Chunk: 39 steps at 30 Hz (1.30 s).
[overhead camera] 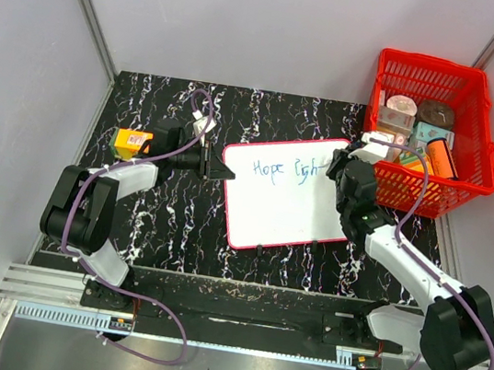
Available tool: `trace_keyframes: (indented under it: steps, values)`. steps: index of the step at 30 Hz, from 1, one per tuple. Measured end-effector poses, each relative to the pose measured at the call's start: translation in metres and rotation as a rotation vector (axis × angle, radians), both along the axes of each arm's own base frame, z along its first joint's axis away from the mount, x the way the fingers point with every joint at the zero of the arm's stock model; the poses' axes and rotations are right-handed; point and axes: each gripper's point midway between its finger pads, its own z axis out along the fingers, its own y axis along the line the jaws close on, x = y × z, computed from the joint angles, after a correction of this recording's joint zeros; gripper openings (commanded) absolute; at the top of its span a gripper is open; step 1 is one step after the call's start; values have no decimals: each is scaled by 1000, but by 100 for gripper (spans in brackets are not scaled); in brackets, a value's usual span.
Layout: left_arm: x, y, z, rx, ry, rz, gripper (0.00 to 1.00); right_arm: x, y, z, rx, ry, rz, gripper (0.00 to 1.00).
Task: Write a sentence on the whiteboard
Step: Write on the whiteboard with the whiteboard.
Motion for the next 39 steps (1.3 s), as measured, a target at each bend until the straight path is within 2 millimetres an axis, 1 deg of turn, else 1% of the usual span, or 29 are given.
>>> trace_keyframes:
  steps: [3, 6, 9, 14, 19, 22, 39]
  values:
    - [0, 0, 0, 0, 0, -1, 0, -3, -1, 8, 12, -22, 3, 0]
    - [0, 0, 0, 0, -1, -1, 0, -5, -3, 21, 34, -63, 4, 0]
    - [0, 0, 0, 0, -1, -1, 0, -5, -3, 27, 44, -83, 3, 0]
    - [0, -1, 0, 0, -2, -2, 0, -3, -2, 24, 40, -76, 4, 0]
    - [0, -1, 0, 0, -1, -2, 0, 1, 0, 12, 27, -49, 5, 0]
    - [0, -1, 0, 0, -2, -2, 0, 1, 2, 9, 25, -41, 12, 0]
    - [1, -1, -1, 1, 1, -1, 0, 4, 6, 4, 31, -31, 28, 0]
